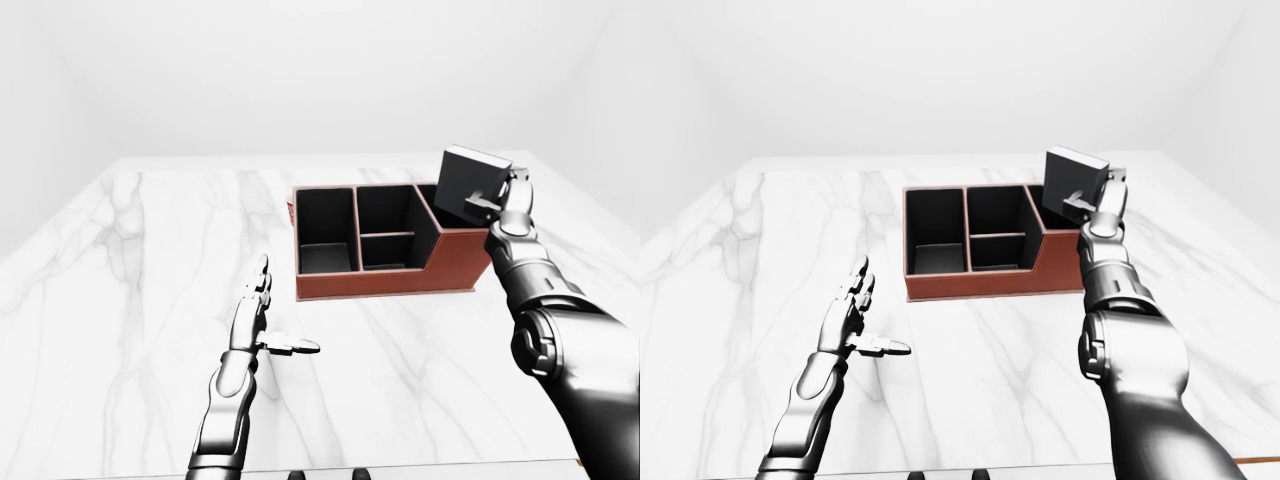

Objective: Pick up the book and place it in the right compartment of the caddy.

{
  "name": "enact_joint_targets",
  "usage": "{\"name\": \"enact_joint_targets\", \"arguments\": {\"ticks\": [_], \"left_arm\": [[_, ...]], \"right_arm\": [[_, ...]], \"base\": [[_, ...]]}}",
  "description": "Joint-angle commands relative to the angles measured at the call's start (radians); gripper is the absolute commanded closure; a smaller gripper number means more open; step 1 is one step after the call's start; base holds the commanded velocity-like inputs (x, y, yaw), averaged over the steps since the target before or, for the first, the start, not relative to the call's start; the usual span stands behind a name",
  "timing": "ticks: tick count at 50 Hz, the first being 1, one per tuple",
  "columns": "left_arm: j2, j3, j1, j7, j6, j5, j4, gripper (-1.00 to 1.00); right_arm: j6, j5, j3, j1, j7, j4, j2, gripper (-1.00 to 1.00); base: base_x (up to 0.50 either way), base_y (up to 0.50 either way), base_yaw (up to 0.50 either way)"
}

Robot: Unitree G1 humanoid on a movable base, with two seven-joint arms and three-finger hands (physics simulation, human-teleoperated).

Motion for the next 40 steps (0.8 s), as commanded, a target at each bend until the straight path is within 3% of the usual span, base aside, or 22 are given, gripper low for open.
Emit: {"name": "enact_joint_targets", "arguments": {"ticks": [1,40], "left_arm": [[0.0,0.002,-0.006,0.013,-0.01,0.007,0.017,-1.0],[0.0,0.002,-0.006,0.012,-0.009,0.005,0.015,-1.0]], "right_arm": [[0.0,-0.031,-0.019,-0.005,-0.004,-0.041,0.0,1.0],[0.0,-0.062,-0.017,0.017,-0.014,-0.032,0.011,1.0]], "base": [[0.0,0.0,0.0],[0.0,0.0,0.0]]}}
